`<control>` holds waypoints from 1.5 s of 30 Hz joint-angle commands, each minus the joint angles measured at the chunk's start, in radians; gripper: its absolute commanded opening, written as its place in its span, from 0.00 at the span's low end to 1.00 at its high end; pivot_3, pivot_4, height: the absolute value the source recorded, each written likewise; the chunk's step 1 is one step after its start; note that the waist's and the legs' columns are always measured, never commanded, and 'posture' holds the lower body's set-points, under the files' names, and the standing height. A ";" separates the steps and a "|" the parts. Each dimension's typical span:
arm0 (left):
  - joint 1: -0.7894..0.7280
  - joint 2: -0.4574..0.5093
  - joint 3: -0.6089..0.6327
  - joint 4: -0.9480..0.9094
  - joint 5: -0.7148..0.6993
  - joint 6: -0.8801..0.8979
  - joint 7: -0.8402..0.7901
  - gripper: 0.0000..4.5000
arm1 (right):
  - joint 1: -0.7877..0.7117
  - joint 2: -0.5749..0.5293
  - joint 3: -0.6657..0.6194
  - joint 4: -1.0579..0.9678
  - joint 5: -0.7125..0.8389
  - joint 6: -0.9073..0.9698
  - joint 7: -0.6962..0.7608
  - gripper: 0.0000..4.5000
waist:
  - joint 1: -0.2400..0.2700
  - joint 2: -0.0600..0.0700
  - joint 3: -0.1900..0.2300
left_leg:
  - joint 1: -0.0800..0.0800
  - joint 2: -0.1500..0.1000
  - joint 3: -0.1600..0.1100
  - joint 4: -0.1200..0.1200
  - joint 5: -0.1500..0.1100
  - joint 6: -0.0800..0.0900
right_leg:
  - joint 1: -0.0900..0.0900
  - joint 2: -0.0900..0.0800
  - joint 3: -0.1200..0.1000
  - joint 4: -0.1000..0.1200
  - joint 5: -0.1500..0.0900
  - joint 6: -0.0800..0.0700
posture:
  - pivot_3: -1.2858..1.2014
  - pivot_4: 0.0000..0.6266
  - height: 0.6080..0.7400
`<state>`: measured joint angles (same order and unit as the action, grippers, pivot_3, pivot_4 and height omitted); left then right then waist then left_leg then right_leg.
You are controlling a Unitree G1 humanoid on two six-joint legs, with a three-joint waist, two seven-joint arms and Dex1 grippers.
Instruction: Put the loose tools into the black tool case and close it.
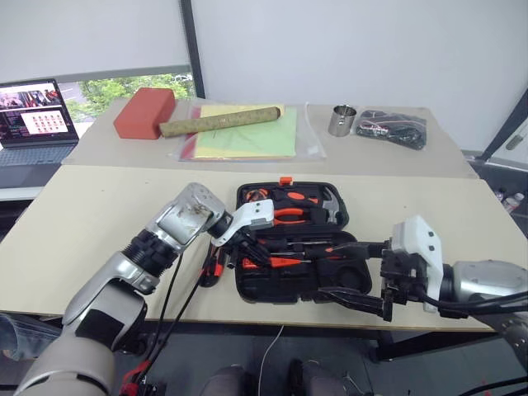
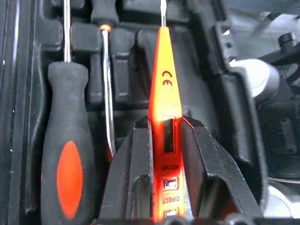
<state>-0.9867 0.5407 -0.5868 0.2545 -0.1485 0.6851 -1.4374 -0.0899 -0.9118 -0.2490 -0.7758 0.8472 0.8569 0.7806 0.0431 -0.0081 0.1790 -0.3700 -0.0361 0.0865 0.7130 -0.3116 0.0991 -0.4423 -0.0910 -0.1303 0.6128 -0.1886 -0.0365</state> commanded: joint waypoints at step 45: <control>0.305 -0.061 0.229 -0.067 -0.085 -0.073 0.163 0.01 | -0.003 0.015 -0.009 -0.003 -0.003 -0.055 -0.060 1.00 | -0.001 0.001 0.000 | 0.001 0.000 0.000 0.004 -0.001 0.003 | 0.003 0.000 0.000 -0.001 0.006 -0.002 | 0.52 0.24 0.98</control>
<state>-0.7158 0.4519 -0.3203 0.2173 -0.2534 0.6095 -1.2503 -0.0959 -0.8913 -0.2412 -0.7543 0.8444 0.8302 0.7172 0.0417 -0.0076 0.1786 -0.3688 -0.0364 0.0862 0.7164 -0.3127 0.1020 -0.4397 -0.0912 -0.1302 0.6121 -0.1826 -0.0386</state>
